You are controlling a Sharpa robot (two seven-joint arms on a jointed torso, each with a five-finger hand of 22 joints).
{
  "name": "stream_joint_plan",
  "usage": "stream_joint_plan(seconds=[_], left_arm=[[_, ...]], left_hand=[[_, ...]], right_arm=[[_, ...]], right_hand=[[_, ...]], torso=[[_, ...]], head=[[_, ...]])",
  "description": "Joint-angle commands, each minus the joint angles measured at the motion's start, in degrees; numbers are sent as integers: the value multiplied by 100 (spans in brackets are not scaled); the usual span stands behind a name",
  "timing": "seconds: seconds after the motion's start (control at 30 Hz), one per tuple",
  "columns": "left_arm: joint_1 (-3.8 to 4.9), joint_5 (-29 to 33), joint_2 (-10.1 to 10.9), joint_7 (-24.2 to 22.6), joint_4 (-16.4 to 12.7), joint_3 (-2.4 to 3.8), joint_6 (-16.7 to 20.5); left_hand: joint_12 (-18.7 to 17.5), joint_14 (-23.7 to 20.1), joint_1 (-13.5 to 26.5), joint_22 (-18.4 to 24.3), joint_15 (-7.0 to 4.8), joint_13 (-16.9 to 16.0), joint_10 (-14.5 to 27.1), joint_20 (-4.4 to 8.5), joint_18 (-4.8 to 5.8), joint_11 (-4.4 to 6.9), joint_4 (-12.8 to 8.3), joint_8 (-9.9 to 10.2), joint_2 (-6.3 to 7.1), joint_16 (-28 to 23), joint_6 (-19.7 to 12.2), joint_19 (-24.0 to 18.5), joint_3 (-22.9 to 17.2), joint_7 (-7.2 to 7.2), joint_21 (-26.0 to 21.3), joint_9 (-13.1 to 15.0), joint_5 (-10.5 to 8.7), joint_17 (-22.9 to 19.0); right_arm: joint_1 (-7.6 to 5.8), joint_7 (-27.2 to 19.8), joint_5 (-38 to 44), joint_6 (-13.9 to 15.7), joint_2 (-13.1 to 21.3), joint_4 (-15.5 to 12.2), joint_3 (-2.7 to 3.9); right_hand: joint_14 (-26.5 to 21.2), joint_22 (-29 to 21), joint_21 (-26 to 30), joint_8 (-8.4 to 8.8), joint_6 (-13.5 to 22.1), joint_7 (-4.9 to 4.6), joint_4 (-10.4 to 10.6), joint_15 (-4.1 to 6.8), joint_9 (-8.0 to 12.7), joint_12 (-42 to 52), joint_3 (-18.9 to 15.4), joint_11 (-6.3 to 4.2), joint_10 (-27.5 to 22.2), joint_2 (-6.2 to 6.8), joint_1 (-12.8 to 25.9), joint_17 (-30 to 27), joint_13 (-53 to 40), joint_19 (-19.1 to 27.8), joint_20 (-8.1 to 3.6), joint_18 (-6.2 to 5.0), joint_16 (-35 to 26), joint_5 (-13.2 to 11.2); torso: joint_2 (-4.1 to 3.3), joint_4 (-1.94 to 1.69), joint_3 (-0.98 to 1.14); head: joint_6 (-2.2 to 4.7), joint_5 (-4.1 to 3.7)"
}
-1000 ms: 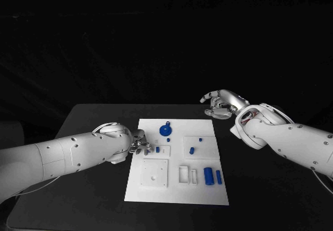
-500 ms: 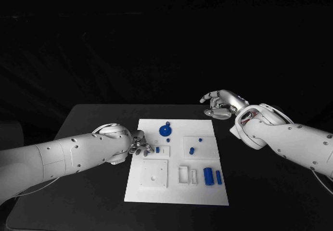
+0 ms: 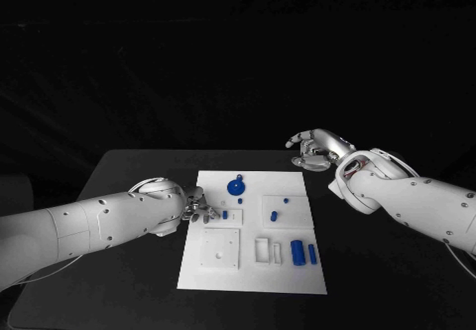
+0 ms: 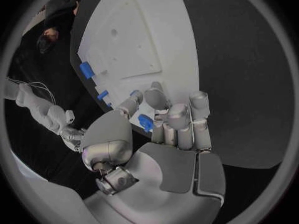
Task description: Assemble the parts on the task board
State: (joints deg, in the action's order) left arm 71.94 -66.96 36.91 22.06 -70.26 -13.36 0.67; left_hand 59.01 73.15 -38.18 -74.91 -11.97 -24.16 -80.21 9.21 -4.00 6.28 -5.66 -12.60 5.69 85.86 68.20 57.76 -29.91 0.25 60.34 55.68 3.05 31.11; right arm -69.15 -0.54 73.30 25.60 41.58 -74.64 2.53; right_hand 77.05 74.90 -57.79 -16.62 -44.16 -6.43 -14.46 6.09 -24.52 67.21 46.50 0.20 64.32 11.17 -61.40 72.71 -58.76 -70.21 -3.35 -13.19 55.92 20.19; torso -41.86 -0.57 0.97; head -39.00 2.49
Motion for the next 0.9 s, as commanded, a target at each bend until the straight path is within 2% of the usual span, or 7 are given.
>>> stream_joint_plan(seconds=[0.03, 0.07, 0.13, 0.2, 0.53, 0.77, 0.9], left_arm=[[-16, 52, 15, 20, -9, -3, 189], [-16, 74, 18, 21, -10, -1, 185], [-16, 91, 33, 23, -14, 8, 221], [-16, 133, 50, 17, -23, 18, 250], [-16, 447, 123, -74, -37, 49, 422], [-15, 912, 185, -359, -43, 190, 970], [-13, 1291, 218, -737, -52, 285, 1513]], left_hand=[[31, -7, 57, -40, -13, 10, 5, 661, -91, -4, 153, 28, 169, -15, -45, 24, -67, -7, -31, 16, -26, -7], [30, -8, 80, -40, -13, 11, 6, 659, -90, -6, 174, 29, 205, -15, -46, 24, -62, -7, -32, 17, -27, -7], [20, -15, 382, -27, -12, 17, 11, 657, -95, -9, 479, 37, 592, -22, -54, 21, -43, -7, -51, 23, -17, -10], [24, -44, 515, -53, -15, 10, 33, 664, -123, -6, 406, 43, 472, -13, -88, -39, 266, -7, -48, 58, -22, -1], [-3, -74, 791, -46, -32, 21, 54, 672, -176, 5, 641, 64, 511, -40, -116, -82, 424, -19, -81, 86, -21, -10], [-110, -151, 796, -46, -7, 72, 128, 653, -202, -26, 948, 122, 550, -152, -214, -152, 354, 11, -114, 102, -19, -58], [-313, -308, 557, -32, 87, 165, 307, 605, -165, -131, 917, 272, 303, -382, -516, -284, 389, 119, -192, 82, 0, -158]], right_arm=[[-1, -52, 6, -49, -2, 2, 3], [-1, -51, 6, -49, -1, 3, 3], [-1, -50, 6, -49, -1, 5, 3], [-1, -50, 1, -50, -4, 8, 3], [0, -54, -8, -49, -7, 16, 3], [0, -54, -12, -43, 0, 19, 3], [0, -57, -43, -43, 4, 32, 3]], right_hand=[[-1, 104, -22, -32, 1, -58, 16, -35, -7, -21, 18, 29, -3, 35, 2, -6, -8, 4, -24, -181, 31, 28], [-1, 104, -22, -32, 1, -58, 16, -35, -7, -21, 18, 30, -3, 35, 2, -6, -9, 4, -23, -181, 31, 28], [-1, 104, -22, -32, 1, -59, 16, -36, -7, -22, 17, 30, -3, 36, 3, -6, -9, 4, -23, -181, 31, 29], [-1, 103, -22, -31, 2, -62, 18, -37, -7, -23, 17, 32, -3, 35, 3, -6, -10, 4, -23, -181, 31, 30], [-1, 103, -22, -30, 3, -70, 18, -43, -6, -26, 21, 40, -2, 33, 0, -7, -14, 5, -23, -181, 32, 35], [-1, 103, -22, -30, 2, -75, 18, -47, -6, -27, 21, 44, -1, 33, 0, -8, -16, 5, -23, -181, 32, 37], [-2, 103, -22, -31, 2, -78, 19, -50, -6, -28, 21, 47, 0, 34, 1, -8, -18, 5, -23, -181, 32, 37]], torso=[[1, 1, 2], [0, -1, 2], [-1, -2, 2], [1, -1, 1], [-2, -1, -1], [-1, -6, 4], [2, -4, 4]], head=[[3, -6], [5, -9], [7, -11], [10, -14], [13, -11], [22, -13], [38, -18]])
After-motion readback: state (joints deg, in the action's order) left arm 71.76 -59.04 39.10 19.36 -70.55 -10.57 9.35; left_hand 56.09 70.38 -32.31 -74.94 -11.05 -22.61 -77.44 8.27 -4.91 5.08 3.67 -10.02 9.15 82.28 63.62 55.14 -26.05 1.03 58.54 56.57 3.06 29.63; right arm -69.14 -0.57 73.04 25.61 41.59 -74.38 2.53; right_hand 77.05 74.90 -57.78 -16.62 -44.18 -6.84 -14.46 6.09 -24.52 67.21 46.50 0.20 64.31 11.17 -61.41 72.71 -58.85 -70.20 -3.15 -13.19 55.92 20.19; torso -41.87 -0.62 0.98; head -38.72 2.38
